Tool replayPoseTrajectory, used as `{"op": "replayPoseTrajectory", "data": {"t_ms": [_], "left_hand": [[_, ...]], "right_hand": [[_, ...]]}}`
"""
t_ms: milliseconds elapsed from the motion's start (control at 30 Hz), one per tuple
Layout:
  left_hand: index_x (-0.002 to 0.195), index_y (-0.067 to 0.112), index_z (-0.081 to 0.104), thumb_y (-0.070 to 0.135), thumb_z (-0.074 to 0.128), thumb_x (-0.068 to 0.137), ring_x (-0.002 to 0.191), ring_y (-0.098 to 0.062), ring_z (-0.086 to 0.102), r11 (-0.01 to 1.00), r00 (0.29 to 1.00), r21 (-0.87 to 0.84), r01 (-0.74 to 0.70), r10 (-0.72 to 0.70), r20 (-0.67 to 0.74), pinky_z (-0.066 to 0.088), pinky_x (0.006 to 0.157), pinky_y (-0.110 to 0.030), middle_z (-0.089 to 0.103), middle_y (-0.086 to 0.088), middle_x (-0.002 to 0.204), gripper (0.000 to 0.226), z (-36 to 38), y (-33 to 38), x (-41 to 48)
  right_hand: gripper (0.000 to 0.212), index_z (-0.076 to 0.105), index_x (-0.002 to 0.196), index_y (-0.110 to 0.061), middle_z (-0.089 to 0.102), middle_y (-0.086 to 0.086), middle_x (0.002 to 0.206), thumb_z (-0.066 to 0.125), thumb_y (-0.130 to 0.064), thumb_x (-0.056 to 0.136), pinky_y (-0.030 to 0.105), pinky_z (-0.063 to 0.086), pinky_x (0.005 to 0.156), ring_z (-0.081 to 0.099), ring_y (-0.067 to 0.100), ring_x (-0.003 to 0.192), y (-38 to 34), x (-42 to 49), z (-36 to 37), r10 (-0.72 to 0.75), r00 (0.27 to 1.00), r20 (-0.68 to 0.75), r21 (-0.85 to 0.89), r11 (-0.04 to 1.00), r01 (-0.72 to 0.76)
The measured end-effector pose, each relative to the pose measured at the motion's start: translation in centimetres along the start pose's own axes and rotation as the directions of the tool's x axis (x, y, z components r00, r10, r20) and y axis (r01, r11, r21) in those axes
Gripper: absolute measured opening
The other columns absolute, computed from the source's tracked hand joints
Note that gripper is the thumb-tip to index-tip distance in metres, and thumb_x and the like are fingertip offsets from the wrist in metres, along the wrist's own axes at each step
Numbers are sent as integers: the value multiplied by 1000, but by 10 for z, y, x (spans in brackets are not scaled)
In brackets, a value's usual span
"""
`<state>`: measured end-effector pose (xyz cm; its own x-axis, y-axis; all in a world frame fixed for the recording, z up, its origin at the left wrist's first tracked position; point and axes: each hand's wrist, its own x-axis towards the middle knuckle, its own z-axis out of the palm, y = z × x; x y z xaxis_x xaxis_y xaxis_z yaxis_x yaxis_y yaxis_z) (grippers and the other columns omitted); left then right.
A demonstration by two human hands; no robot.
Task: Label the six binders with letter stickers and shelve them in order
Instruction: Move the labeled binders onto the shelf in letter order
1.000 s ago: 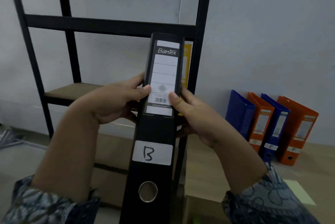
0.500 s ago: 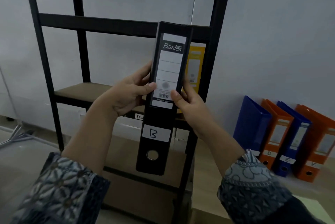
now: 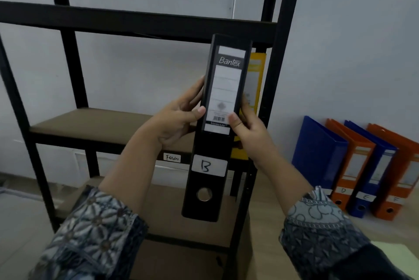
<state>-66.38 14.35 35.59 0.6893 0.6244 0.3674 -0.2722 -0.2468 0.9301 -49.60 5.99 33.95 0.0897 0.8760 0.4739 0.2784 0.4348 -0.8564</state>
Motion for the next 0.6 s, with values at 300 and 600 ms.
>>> {"op": "replayPoseTrajectory", "data": {"t_ms": [300, 600], "left_hand": [[149, 40, 20, 8, 48, 90, 128, -17, 50, 992, 985, -7, -127, 127, 119, 54, 84, -33, 36, 11, 151, 73, -29, 20, 29], [146, 42, 25, 8, 56, 83, 128, -17, 50, 989, 981, -53, -141, 147, 124, 52, 90, -37, 36, 11, 151, 79, -45, -8, 52]], "right_hand": [[56, 20, 145, -43, 54, -29, 113, 45, -28, 97, 14, 51, 87, 56, -4, 107, -20, 33, -3, -65, 995, -74, -52, 997, 61], [61, 16, 145, -46, 52, -23, 122, 46, -24, 97, 19, 51, 89, 53, -2, 110, 4, 51, 3, -31, 994, -107, -90, 996, 22]]}}
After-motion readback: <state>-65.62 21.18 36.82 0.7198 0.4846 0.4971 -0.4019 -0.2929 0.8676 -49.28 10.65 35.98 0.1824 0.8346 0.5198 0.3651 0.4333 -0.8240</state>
